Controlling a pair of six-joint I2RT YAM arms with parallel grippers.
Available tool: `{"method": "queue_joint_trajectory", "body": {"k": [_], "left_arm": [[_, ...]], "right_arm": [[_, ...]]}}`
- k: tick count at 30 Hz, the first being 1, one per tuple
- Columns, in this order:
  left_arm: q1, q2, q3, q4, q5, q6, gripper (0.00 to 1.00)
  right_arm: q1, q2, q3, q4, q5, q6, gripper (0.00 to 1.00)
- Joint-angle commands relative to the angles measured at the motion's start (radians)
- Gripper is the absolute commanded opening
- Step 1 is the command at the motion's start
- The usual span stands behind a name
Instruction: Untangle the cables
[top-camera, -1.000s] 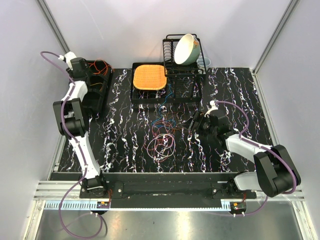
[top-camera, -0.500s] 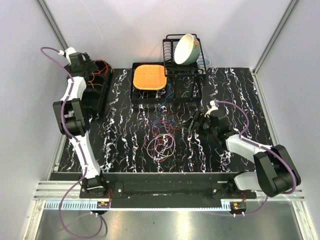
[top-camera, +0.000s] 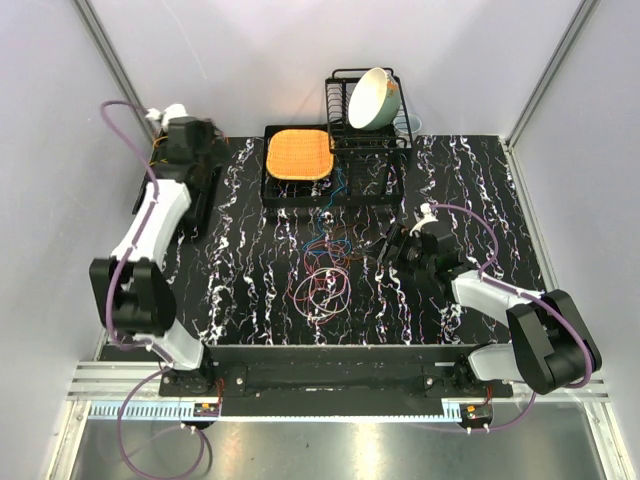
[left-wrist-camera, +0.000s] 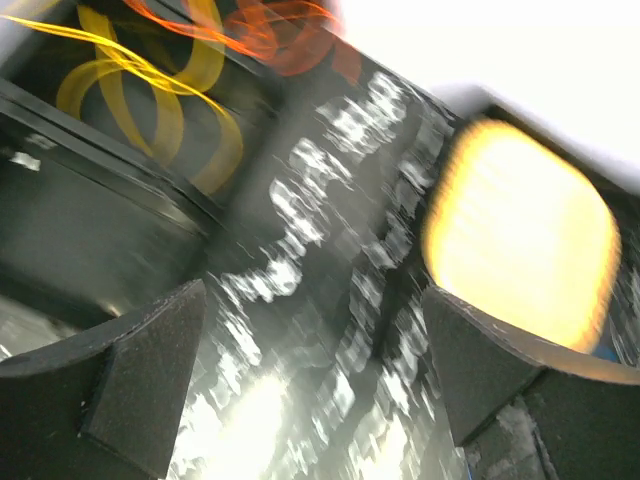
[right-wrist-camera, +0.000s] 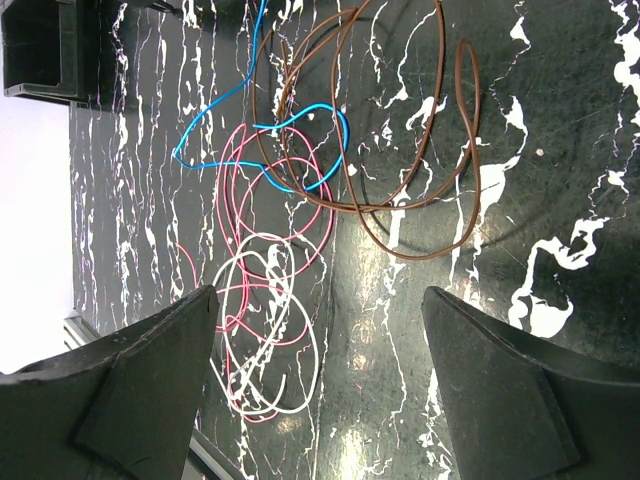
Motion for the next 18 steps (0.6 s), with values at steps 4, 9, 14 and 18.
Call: {"method": "queue_joint_trajectory", "body": {"k": [4,9,14,18], "left_arm": [[-0.320,-0.284,-0.229,-0.226,0.001,0.042,0.78],[-0.345,-0.571,-0.400,-0.347,-0.094,0.091,0.61],[-0.300,-0.710,-0.348,-0.446,-0.079,0.100,0.55],[-0.303,-0.739,-0.436,-0.441,0.054,0.063,0.54]], "right_arm": [[-0.011,-0.025,-0.008,0.042,-0.001,0.002,0.89],[-0.011,-0.025,-0.006,0.039,-0.008,0.002,0.89],[-0.011,-0.019,-0.003,0.037,-0.012,0.003,0.89],[-0.011,-0.023,-0.004,0.034,-0.006,0.006,0.89]]}}
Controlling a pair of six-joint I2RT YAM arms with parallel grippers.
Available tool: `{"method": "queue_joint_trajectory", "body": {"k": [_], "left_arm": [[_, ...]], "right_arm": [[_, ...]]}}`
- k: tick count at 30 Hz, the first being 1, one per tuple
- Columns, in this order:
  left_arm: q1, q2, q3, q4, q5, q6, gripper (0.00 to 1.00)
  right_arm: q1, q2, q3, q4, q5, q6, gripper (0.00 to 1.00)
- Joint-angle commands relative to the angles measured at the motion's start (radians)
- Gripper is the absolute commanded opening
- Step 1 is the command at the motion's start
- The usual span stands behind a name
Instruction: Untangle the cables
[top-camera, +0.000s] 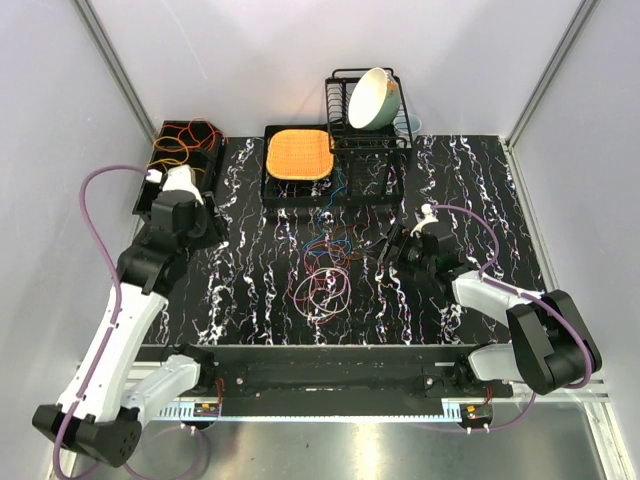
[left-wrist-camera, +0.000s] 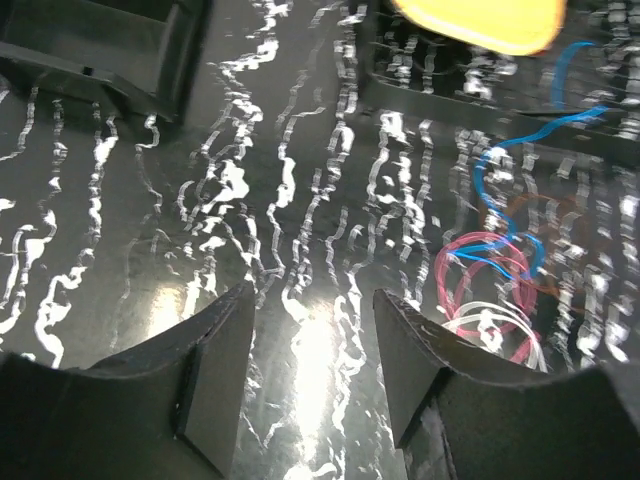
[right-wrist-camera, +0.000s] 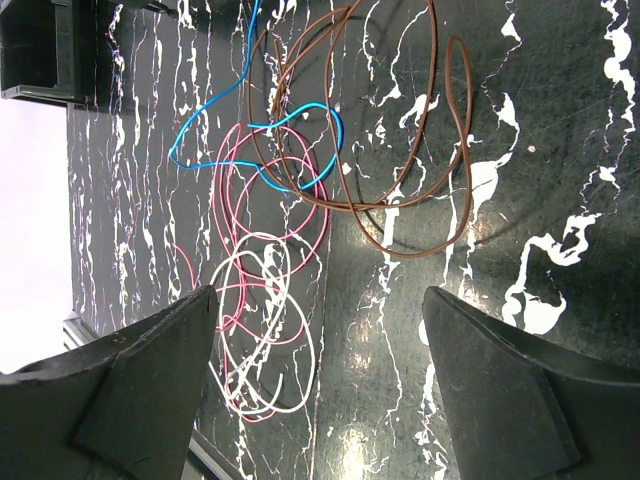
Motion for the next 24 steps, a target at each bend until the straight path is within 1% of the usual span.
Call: {"method": "queue_joint_trajectory", "body": {"k": [1,2,3,5,6,8,9,10,14,15,16,17,20,22,24], "left_arm": [[-0.007,-0.012,-0.089,0.014,0.188,-0.018,0.54],[-0.013,-0.006,-0.153,0.038,0.230,-0.036,0.54],[-0.027,-0.005,-0.184,0.098,0.265,-0.052,0.54],[-0.079,0.001,-0.273,0.169,0.315,-0.104,0.54],[-0.099,0.009,-0.298,0.253,0.329,-0.118,0.54],[-0.151,0.033,-0.344,0.322,0.353,-0.150,0.54],[-0.169,0.076,-0.352,0.388,0.355,-0.155,0.53],[-0.197,0.101,-0.359,0.420,0.367,-0.155,0.53],[-0.240,0.259,-0.333,0.549,0.343,-0.150,0.52],[-0.248,0.317,-0.323,0.566,0.329,-0.142,0.52],[-0.252,0.343,-0.298,0.585,0.323,-0.126,0.52],[-0.253,0.372,-0.283,0.612,0.323,-0.116,0.54],[-0.253,0.521,-0.196,0.614,0.329,-0.067,0.57],[-0.253,0.611,-0.134,0.614,0.329,-0.038,0.57],[-0.252,0.658,-0.097,0.614,0.317,-0.020,0.58]], "right_arm": [[-0.007,-0.025,-0.002,0.034,-0.005,0.005,0.89],[-0.007,-0.028,-0.002,0.034,-0.005,0.005,0.89],[-0.008,-0.028,-0.003,0.034,-0.004,0.006,0.89],[-0.007,-0.027,0.000,0.032,-0.002,0.007,0.89],[-0.007,-0.023,0.001,0.032,-0.004,0.007,0.89],[-0.007,-0.020,0.004,0.029,-0.002,0.007,0.89],[-0.007,-0.020,0.004,0.029,-0.004,0.007,0.89],[-0.007,-0.020,0.004,0.029,-0.002,0.007,0.89],[-0.007,-0.022,0.004,0.029,-0.001,0.007,0.89],[-0.007,-0.019,0.004,0.029,-0.002,0.007,0.89],[-0.007,-0.019,0.006,0.029,-0.004,0.005,0.89],[-0.007,-0.016,0.009,0.031,-0.005,0.006,0.89],[-0.007,-0.007,0.013,0.028,-0.010,0.006,0.89],[-0.007,-0.004,0.015,0.026,-0.010,0.003,0.89],[-0.007,0.001,0.015,0.026,-0.011,0.003,0.89]]}}
